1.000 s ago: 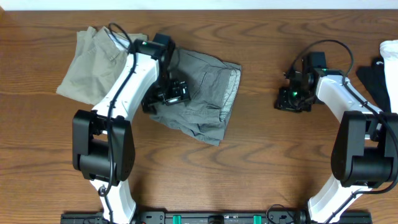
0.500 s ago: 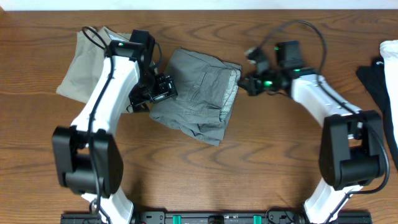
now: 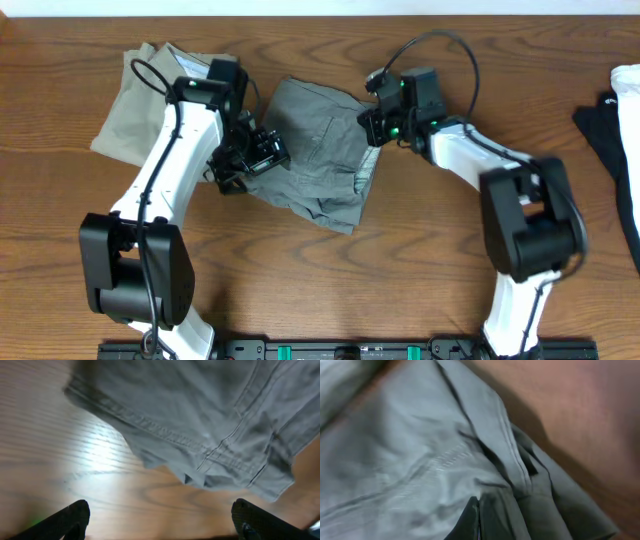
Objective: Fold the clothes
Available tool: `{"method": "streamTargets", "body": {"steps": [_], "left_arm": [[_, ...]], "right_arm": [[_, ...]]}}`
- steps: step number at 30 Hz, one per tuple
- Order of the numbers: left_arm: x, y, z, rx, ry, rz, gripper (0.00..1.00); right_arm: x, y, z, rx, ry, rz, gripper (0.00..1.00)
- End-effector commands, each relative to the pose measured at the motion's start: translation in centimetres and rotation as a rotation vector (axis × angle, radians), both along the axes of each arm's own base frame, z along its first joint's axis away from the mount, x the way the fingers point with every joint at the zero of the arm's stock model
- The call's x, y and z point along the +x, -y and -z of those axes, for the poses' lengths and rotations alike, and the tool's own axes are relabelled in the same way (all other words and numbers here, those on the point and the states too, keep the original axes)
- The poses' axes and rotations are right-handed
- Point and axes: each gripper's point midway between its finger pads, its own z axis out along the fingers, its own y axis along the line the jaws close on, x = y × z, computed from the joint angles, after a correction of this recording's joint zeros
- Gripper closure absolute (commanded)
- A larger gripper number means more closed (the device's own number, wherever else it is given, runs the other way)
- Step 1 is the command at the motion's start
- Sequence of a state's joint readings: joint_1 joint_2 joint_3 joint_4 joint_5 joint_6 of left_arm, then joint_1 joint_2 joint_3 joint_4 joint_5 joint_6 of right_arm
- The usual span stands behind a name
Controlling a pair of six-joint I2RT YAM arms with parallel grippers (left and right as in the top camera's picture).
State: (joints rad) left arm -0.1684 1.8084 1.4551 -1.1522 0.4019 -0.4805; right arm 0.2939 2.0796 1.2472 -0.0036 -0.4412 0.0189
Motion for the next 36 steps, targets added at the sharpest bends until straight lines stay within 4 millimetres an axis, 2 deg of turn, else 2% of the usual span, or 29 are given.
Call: {"method": "streamTargets", "body": {"steps": [1, 4, 8, 11, 14, 17, 19, 22, 25, 26, 30, 36], "left_arm": [[-1.3, 0.9, 1.2, -0.052, -0.072, -0.061, 0.08], [-2.1, 0.8, 2.7, -0.051, -0.100, -0.080, 0.08], [-2.6, 1.5, 4.3, -0.095, -0.109, -0.098, 0.07], [-2.8, 1.8, 5.5, -0.118, -0.118, -0.142, 0.05], [-3.5, 2.4, 7.1, -0.153, -0.144, -0.201, 0.03], [-3.6, 3.7, 8.7, -0.236, -0.125, -0.232, 0.03], [-2.7, 4.8, 9.6, -0.296, -0.060, -0.241, 0.03], [-0.5, 6.7, 9.6, -0.402, 0.105, -0.179, 0.02], [0.9, 8.3, 8.6, -0.458, 0.238, -0.067, 0.00], [1.2, 8.8, 8.3, -0.469, 0.275, -0.030, 0.02], [1.1, 10.0, 8.3, -0.473, 0.308, 0.022, 0.02], [1.2, 11.5, 10.1, -0.471, 0.316, 0.054, 0.02]], "right_arm": [[0.5, 1.8, 3.5, -0.048, -0.064, 0.083, 0.99], [0.0, 4.3, 5.6, -0.155, -0.117, 0.153, 0.99], [-1.3, 8.1, 5.9, -0.281, -0.208, 0.298, 0.99], [-3.2, 11.2, 5.4, -0.403, -0.285, 0.435, 0.99], [-5.2, 12.7, 4.0, -0.480, -0.338, 0.535, 0.99], [-7.1, 12.5, 2.8, -0.497, -0.386, 0.565, 0.99], [-8.0, 12.0, 2.3, -0.509, -0.401, 0.549, 0.99], [-8.5, 11.4, 2.3, -0.529, -0.402, 0.531, 0.99], [-8.6, 11.2, 2.4, -0.534, -0.402, 0.521, 0.99], [-8.6, 11.2, 2.4, -0.535, -0.402, 0.518, 0.99], [-8.9, 11.3, 2.4, -0.543, -0.408, 0.511, 0.99], [-8.9, 11.1, 2.4, -0.565, -0.394, 0.463, 0.99]]}}
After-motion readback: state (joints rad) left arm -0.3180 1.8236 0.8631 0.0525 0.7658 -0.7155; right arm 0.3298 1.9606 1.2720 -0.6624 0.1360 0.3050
